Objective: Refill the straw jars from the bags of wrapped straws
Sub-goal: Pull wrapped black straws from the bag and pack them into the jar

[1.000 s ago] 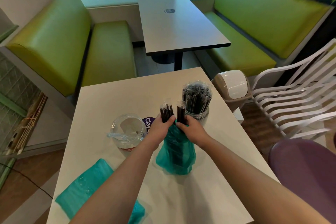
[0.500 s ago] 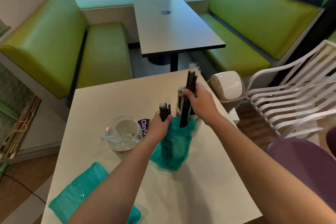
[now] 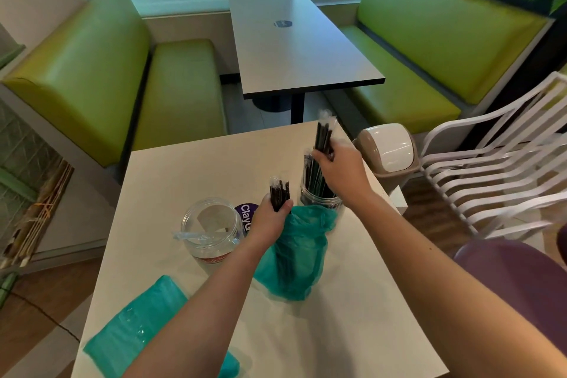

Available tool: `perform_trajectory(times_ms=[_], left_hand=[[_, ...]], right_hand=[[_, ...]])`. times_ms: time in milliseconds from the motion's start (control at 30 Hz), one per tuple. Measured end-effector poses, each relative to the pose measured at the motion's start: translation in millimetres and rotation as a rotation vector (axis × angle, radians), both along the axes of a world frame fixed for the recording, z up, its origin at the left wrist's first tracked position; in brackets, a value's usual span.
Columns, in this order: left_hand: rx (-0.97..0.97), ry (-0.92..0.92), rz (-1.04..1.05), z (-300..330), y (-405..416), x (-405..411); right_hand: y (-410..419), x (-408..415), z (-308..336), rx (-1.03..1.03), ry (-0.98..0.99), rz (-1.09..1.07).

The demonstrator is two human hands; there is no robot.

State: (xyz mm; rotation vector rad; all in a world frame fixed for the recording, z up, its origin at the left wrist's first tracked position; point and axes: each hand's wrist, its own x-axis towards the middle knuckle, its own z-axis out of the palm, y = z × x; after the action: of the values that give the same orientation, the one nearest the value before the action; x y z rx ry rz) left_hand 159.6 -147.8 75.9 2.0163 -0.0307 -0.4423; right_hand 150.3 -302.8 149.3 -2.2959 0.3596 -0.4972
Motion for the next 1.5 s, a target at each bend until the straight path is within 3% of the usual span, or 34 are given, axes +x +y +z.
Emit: perform_trajectory(times_ms=[233, 433, 767, 867, 933, 1100, 1500], left_hand=[[0.006, 0.018, 0.008, -2.3, 2.1, 0.5], [-0.006, 0.023, 0.021, -0.8, 4.0, 1.6], [-0.018, 0.036, 0.027, 0.7, 2.8, 2.1], [-0.019, 0.043, 0.032, 0.1, 2.9, 2.4], [-0.023, 0.051, 0.031, -0.3, 3.2, 2.5], [-0.033, 0.05, 0.031, 0.1, 4.0, 1.1], [-0.034, 0.054, 0.019, -1.4, 3.2, 2.1]], right_hand=[[2.0, 7.2, -20.2, -0.047, 0.132, 0.02], [7.7, 16.3, 5.5, 0.097, -0.09, 0.02], [8.6, 7.8, -35.4, -0.194, 0.086, 0.103], [6.0, 8.6, -26.4, -0.455, -0.004, 0.02], [1.6, 13.0, -20.6, -0.543, 0.053, -0.048], [-9.9, 20.9, -28.5, -0.313, 0.297, 0.061], [-26.6, 22.2, -21.7, -0.379, -0.007, 0.062]])
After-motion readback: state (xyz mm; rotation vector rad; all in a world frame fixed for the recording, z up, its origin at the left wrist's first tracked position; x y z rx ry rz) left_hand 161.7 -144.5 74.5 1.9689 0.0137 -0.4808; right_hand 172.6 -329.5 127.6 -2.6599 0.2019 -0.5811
